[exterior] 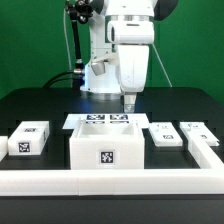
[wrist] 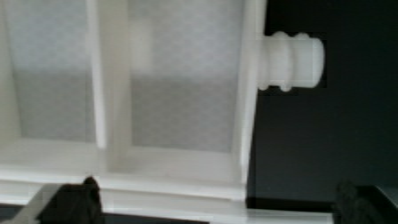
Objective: Assemble cabinet
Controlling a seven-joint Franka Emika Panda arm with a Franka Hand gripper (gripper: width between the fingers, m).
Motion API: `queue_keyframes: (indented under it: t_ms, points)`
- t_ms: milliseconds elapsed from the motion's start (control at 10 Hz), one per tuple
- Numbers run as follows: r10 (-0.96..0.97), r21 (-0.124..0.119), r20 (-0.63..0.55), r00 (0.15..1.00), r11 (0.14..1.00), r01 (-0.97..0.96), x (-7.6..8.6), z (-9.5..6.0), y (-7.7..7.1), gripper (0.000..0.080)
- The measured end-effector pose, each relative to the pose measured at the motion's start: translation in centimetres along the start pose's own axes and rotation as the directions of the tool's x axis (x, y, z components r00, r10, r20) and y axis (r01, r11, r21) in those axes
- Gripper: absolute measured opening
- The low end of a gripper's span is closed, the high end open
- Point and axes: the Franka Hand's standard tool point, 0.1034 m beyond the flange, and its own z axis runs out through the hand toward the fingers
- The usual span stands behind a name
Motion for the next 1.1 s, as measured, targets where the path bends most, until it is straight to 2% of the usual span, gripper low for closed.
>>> queue_keyframes:
  t_ms: [100,300,700,1100]
  points:
    - [0.009,0.002,0.001,1.0,1.0,-0.009,0.0,0.1,-0.1,0.065]
    - [0.061,0.024,0.007,0.998,0.998,-0.061,0.4,1.1,-0.8,0.065]
    - [0.071,0.067,0.0,0.997,0.995,-0.071,-0.6,3.6,-2.1,0.065]
    - [0.075,0.099,-0.003,0.997,0.992,-0.074,-0.4,5.3,-2.8,0.065]
